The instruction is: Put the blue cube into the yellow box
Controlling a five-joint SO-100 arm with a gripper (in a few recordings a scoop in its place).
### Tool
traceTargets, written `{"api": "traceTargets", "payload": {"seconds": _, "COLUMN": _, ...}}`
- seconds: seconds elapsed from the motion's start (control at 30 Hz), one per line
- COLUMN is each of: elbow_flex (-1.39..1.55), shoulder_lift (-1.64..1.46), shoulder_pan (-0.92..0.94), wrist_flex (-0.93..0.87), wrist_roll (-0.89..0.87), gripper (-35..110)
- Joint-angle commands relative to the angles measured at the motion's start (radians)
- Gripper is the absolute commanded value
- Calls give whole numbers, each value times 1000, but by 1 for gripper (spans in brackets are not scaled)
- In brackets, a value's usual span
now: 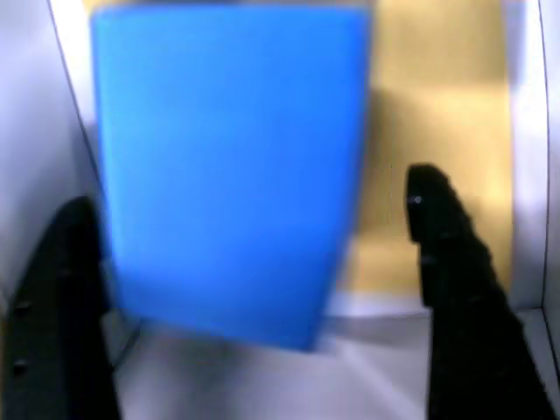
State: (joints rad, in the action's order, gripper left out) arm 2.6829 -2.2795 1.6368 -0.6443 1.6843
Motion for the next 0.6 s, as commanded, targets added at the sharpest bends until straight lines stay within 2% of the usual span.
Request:
{"api": "traceTargets", "payload": {"seconds": 0.0, "elbow_flex": -71, "shoulder_lift": -147, "shoulder_pan": 35, "wrist_flex": -72, "wrist_roll": 37, "gripper": 38}}
{"api": "traceTargets", "payload": {"seconds": 0.13, "elbow_flex": -242, "shoulder_lift": -238, "shoulder_pan": 41, "wrist_flex": -285, "wrist_roll": 83, "gripper": 38}}
{"api": "traceTargets", "payload": {"seconds": 0.23, "elbow_flex": -370, "shoulder_lift": -258, "shoulder_pan": 41, "wrist_flex": -351, "wrist_roll": 97, "gripper": 39}}
{"api": "traceTargets", "payload": {"seconds": 0.4, "elbow_flex": -480, "shoulder_lift": -316, "shoulder_pan": 28, "wrist_flex": -353, "wrist_roll": 127, "gripper": 42}}
{"api": "traceTargets", "payload": {"seconds": 0.57, "elbow_flex": -486, "shoulder_lift": -416, "shoulder_pan": -63, "wrist_flex": -310, "wrist_roll": 135, "gripper": 42}}
